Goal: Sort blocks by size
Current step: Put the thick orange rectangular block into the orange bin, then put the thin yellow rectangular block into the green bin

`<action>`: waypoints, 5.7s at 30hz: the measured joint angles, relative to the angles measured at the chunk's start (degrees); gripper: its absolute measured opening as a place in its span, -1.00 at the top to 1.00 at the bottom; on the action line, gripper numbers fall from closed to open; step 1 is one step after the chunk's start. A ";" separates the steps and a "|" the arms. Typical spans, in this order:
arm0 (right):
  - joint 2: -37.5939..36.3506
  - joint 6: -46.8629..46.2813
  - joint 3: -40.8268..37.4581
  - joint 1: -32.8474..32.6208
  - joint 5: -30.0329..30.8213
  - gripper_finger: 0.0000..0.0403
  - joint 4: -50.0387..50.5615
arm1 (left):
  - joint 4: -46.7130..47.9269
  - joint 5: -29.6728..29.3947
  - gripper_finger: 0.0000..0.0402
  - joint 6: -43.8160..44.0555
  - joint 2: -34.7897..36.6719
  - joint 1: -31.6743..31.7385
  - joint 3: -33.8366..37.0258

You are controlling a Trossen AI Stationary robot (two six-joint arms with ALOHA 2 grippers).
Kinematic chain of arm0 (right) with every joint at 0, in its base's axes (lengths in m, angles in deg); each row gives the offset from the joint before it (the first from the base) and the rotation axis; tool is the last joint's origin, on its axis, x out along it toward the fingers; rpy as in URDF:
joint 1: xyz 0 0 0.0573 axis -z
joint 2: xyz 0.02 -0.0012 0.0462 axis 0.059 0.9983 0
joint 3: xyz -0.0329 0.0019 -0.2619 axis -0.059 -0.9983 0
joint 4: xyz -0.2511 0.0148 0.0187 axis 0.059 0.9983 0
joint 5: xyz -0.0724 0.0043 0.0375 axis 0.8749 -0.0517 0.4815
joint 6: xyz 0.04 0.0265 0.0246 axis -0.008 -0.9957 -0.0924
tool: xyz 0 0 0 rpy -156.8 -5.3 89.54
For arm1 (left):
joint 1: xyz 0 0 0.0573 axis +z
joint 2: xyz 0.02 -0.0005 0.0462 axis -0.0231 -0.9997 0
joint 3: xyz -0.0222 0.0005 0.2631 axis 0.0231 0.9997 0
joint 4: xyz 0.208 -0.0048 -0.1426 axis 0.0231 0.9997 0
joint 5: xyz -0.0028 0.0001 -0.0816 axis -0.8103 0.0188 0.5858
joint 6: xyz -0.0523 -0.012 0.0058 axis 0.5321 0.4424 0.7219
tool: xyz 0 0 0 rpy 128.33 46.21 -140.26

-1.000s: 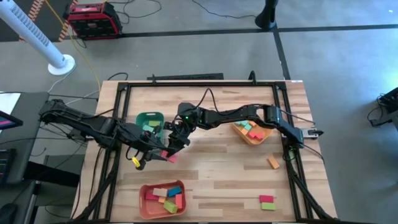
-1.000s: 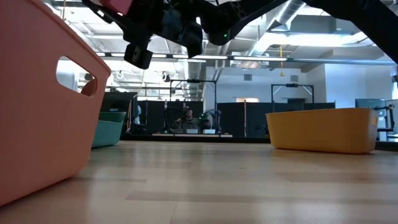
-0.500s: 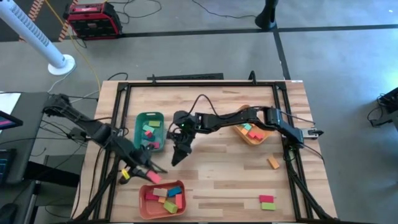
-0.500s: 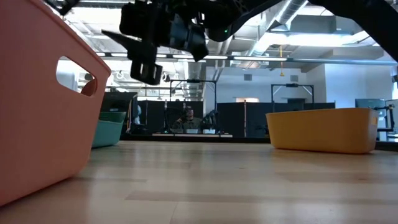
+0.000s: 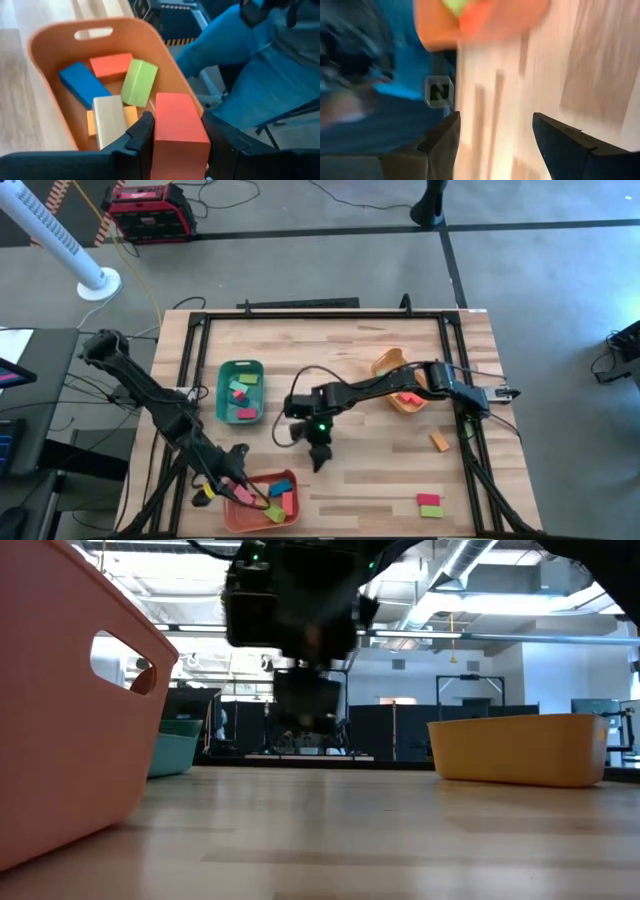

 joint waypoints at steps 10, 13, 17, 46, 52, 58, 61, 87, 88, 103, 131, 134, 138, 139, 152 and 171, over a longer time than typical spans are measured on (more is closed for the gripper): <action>-4.52 11.89 -0.09 -5.61 15.38 -0.37 18.89 | -0.59 -0.73 0.17 -0.32 -2.95 0.06 0.00; -6.13 11.97 -0.09 -6.59 21.04 -0.37 20.75 | -0.47 -1.39 0.14 -0.39 -2.95 0.04 0.00; -9.53 9.21 -3.17 -8.01 27.42 -0.37 20.12 | -0.12 -1.42 0.13 -0.41 -2.94 0.07 0.00; -49.94 -101.76 -47.76 -59.86 57.92 -0.37 35.91 | -3.09 -20.69 0.12 4.68 3.04 8.05 0.00; -52.01 -108.09 -53.19 -61.78 58.18 -0.37 31.70 | -3.11 -21.15 0.12 2.25 3.04 9.99 0.00; -51.57 -107.66 -56.52 -57.52 60.28 -0.37 31.87 | -3.19 -18.04 0.12 3.70 3.04 11.17 0.00; -51.64 -107.61 -58.58 -55.64 60.93 -0.37 30.71 | -3.20 -17.70 0.12 5.27 3.04 10.78 0.00; -51.36 -106.00 -68.98 -53.42 65.04 0.06 14.75 | -4.45 -17.72 0.12 11.01 3.02 10.54 0.00; -51.52 -105.69 -68.94 -53.39 65.04 0.13 14.05 | -4.47 -17.72 0.12 10.95 3.02 10.54 0.00; -51.54 -101.64 -64.12 -53.37 65.20 0.61 10.91 | -4.41 -17.72 0.12 10.01 3.02 10.54 0.00; -52.25 -92.09 -56.51 -47.83 70.09 -0.44 31.05 | -4.48 -17.75 0.12 6.55 3.02 11.45 0.00; -52.96 -87.71 -60.40 -45.74 70.26 -0.44 23.87 | -4.48 -17.73 0.12 6.54 3.04 11.90 0.00; -53.24 -84.76 -63.43 -43.86 70.20 -0.44 20.94 | -4.50 -17.72 0.12 7.03 3.04 12.01 0.00; -53.24 -83.92 -63.73 -43.54 70.20 -0.44 21.01 | -4.50 -17.72 0.12 7.41 3.04 12.00 0.00; -55.30 -76.85 -72.68 -38.55 68.29 -0.44 7.21 | -4.48 -17.72 0.12 9.15 3.04 12.00 0.00; -56.06 -73.78 -71.31 -37.26 66.72 0.19 3.19 | -4.44 -17.42 0.12 8.99 3.04 12.00 0.00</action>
